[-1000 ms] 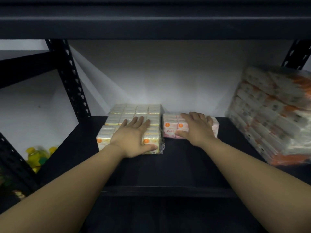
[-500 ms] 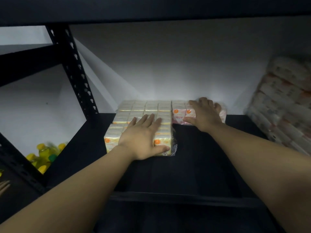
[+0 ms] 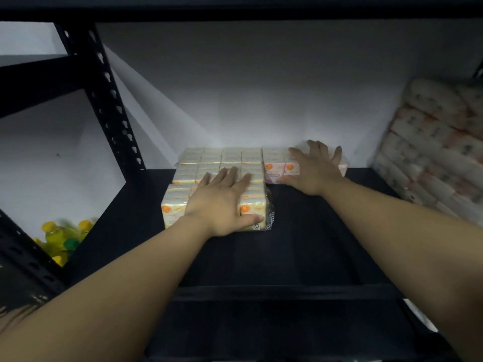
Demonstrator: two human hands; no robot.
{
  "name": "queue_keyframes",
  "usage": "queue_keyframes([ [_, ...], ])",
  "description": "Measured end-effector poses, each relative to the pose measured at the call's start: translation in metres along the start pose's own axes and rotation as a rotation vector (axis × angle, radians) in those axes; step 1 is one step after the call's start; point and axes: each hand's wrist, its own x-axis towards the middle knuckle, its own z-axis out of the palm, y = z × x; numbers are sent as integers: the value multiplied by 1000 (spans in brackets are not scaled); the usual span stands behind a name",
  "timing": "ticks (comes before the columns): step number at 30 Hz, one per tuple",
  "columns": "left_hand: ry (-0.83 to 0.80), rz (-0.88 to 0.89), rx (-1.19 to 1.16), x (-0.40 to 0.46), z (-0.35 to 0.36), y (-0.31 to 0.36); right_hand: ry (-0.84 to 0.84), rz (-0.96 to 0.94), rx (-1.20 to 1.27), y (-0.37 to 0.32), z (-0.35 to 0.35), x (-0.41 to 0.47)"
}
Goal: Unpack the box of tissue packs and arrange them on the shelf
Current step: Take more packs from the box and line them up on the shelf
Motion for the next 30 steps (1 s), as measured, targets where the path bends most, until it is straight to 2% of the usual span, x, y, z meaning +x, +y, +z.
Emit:
queue_keyframes([
  [4,36,8,-50,-3,-4,2,141,38,83,-20,3,-59],
  [11,69,12,-55,-7,-5,1,-62,138,225,-26,23,-145],
  [20,202,-59,111,-42,-14,24,-211,54,202,-18,14,-207],
  [24,280,-102,28,-86,-1,60,-128,-2,134,-16,18,-238],
  [30,189,-195,-157,-155,38,120,69,-96,168,-9,37,-299],
])
